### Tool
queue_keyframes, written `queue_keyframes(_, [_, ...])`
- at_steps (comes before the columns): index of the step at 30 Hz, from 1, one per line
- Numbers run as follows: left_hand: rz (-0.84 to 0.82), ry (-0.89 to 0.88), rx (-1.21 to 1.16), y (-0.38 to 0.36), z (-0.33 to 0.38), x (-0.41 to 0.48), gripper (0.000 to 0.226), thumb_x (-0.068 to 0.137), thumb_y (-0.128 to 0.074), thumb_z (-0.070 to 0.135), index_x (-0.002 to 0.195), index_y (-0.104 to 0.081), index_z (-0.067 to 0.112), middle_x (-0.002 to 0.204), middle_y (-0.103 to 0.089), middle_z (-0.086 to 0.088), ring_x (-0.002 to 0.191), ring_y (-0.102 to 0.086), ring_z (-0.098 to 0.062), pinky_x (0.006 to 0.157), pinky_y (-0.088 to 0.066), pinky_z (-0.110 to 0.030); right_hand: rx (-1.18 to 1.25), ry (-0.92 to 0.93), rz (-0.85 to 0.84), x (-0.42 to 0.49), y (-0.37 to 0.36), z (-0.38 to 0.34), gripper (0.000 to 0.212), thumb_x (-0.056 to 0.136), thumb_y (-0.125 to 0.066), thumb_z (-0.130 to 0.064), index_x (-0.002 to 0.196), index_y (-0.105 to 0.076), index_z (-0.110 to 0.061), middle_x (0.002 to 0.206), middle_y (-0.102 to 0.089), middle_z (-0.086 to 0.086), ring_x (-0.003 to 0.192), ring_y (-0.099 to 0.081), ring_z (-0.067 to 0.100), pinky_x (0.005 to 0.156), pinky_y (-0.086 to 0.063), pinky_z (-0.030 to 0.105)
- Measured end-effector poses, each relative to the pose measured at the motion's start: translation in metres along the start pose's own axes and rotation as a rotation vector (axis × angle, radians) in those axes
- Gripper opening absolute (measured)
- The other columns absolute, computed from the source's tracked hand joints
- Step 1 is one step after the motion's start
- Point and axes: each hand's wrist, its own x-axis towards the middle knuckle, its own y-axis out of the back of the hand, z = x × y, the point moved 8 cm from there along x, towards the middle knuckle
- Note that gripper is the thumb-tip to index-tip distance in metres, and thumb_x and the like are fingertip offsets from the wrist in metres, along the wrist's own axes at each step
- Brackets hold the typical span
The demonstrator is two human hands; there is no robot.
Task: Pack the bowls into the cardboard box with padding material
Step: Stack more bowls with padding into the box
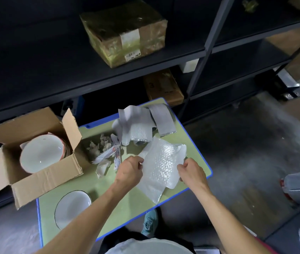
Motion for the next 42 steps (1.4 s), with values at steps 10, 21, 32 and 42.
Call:
queue_keyframes(10, [0.038, -0.023, -0.213, 0.039, -0.030, -0.050, 0.023, 0.095, -0.052, 0.011, 0.108, -0.070, 0.014, 0.085, -0.062, 0.005, 0.077, -0.054, -0.015, 0.055, -0.033, -0.014, 0.486, -0.080, -0.147, -0.040, -0.028, -0.035, 0.023, 0.080, -0.059, -0.013, 0.103, -0.060, -0.008, 0.097, -0.069, 0.015, 0.082, -0.068, 0.032, 0.073, -0.059, 0.049])
queue_keyframes(21, [0.238, 0.121, -0.133, 0.073, -0.141, -0.122, 0.030, 0.095, -0.053, 0.019, 0.123, -0.065, 0.017, 0.110, -0.059, -0.006, 0.096, -0.059, -0.026, 0.077, -0.046, -0.034, 0.093, 0.115, -0.226, -0.086, -0.098, -0.091, 0.013, 0.091, -0.048, -0.013, 0.103, -0.052, -0.017, 0.082, -0.054, -0.001, 0.068, -0.051, 0.017, 0.062, -0.039, 0.030])
queue_keyframes(32, [0.020, 0.352, 0.088, 0.065, -0.241, -0.154, 0.042, 0.100, -0.047, 0.028, 0.139, -0.039, 0.013, 0.112, -0.058, -0.014, 0.098, -0.061, -0.037, 0.078, -0.050, -0.043, -0.166, 0.206, -0.230, -0.123, -0.142, -0.098, 0.053, 0.101, -0.040, -0.017, 0.153, -0.034, -0.012, 0.152, -0.045, 0.010, 0.123, -0.054, 0.029, 0.090, -0.042, 0.030])
queue_keyframes(42, [-0.008, 0.336, -0.134, 0.070, -0.221, -0.155, 0.034, 0.097, -0.033, 0.005, 0.130, -0.042, 0.010, 0.084, -0.070, -0.015, 0.073, -0.070, -0.030, 0.054, -0.049, -0.032, -0.052, 0.093, -0.220, -0.129, -0.141, -0.067, 0.048, 0.097, -0.043, -0.019, 0.144, -0.046, -0.013, 0.135, -0.057, 0.007, 0.114, -0.055, 0.028, 0.089, -0.044, 0.034])
